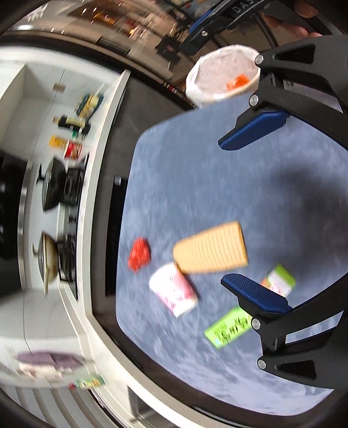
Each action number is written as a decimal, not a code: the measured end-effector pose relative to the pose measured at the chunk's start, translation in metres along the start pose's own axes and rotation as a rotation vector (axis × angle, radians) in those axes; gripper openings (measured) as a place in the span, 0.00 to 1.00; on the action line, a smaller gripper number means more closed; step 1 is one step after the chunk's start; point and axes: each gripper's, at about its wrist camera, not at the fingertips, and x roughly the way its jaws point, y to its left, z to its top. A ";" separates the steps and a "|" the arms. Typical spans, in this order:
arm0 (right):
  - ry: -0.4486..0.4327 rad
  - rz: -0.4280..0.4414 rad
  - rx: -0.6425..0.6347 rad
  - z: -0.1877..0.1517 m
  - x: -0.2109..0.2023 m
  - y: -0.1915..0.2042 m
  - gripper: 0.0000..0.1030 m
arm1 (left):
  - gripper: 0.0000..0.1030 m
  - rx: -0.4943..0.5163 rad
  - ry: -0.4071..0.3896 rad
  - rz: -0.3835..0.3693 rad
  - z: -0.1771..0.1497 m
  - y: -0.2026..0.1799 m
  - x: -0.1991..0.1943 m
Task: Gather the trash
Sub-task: 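Move both tools back over the table toward the wasabi box and mesh sleeve, then close the left tool on the green wasabi box while the right tool grasps the orange mesh sleeve, then carry the wasabi box and mesh sleeve over the bin with both tools, then open both tools to drop the wasabi box and sleeve into the bin, then move both tools back over the table toward the paper cup and red bag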
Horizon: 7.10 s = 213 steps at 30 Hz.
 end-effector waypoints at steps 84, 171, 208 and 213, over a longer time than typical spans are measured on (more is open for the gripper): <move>-0.009 0.087 0.029 -0.009 -0.024 -0.016 0.11 | 0.41 0.001 0.073 -0.203 -0.007 -0.051 -0.026; 0.019 -0.213 0.267 -0.030 -0.012 -0.196 0.47 | 0.66 0.209 0.037 -0.295 0.010 -0.235 0.039; 0.116 0.082 -0.023 -0.019 0.057 0.048 0.54 | 0.91 -0.040 -0.004 0.123 0.018 0.062 0.038; 0.147 0.127 -0.057 -0.015 0.084 0.084 0.54 | 0.91 -0.041 0.001 0.142 0.022 0.093 0.054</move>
